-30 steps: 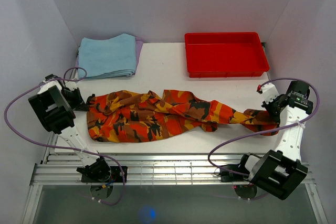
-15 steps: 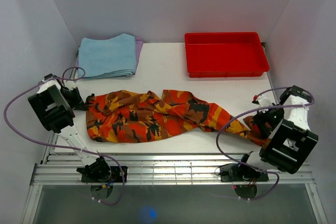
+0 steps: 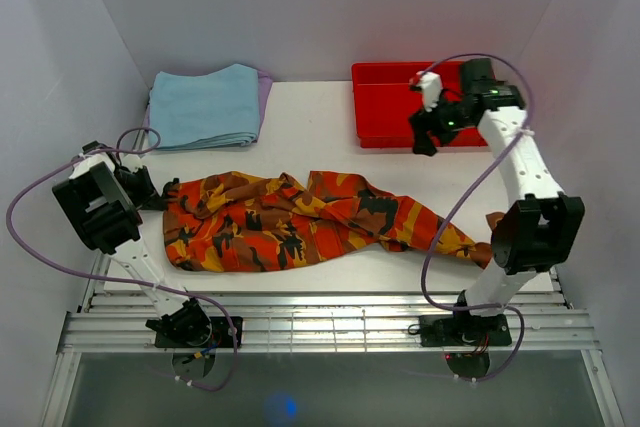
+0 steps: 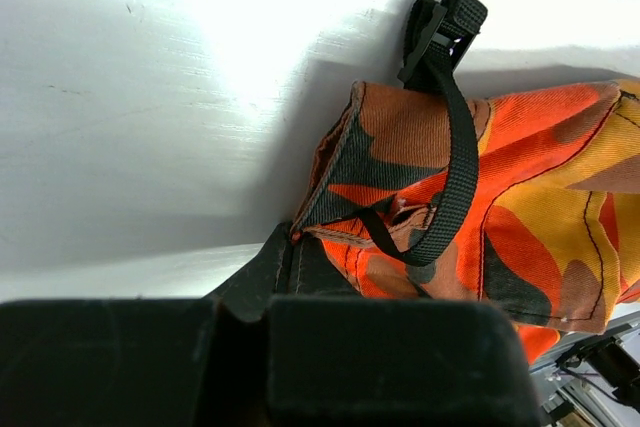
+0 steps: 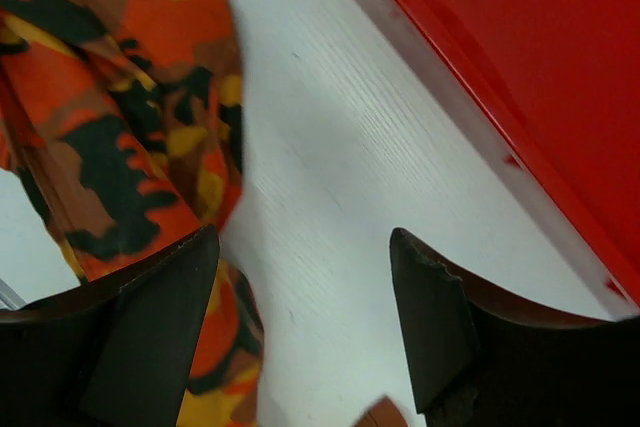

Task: Fold and stack the trousers
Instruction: Flatten the trousers out

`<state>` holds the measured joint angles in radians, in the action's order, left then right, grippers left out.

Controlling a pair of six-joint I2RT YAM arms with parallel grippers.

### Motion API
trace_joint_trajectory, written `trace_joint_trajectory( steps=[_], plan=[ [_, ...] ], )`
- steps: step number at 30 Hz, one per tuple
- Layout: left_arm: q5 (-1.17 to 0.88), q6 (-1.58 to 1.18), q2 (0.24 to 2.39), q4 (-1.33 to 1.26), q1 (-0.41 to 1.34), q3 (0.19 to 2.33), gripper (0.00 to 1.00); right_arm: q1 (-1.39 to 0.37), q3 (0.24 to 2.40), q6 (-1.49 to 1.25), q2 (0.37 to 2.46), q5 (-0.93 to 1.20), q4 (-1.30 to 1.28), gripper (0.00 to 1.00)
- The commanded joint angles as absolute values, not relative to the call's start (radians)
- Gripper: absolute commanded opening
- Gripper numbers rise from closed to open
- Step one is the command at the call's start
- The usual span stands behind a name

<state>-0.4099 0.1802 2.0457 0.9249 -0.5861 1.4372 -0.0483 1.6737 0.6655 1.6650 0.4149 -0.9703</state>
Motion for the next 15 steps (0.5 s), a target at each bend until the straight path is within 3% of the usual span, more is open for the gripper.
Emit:
trace_joint_trajectory(
  steps=[1,10,15],
  plan=[
    [-0.365,0.189,2.059,0.842,-0.574,1.381,0.00,-0.245,1.706,0.477,1.785,0.370,-0.836,0.74],
    [-0.413,0.160,2.031,0.842,-0.545,1.338,0.00,-0.503,1.988,0.526,2.129,0.281,-0.778,0.80],
    [-0.433,0.153,1.999,0.841,-0.531,1.296,0.00,-0.583,2.052,0.574,2.256,0.264,-0.772,0.90]
  ],
)
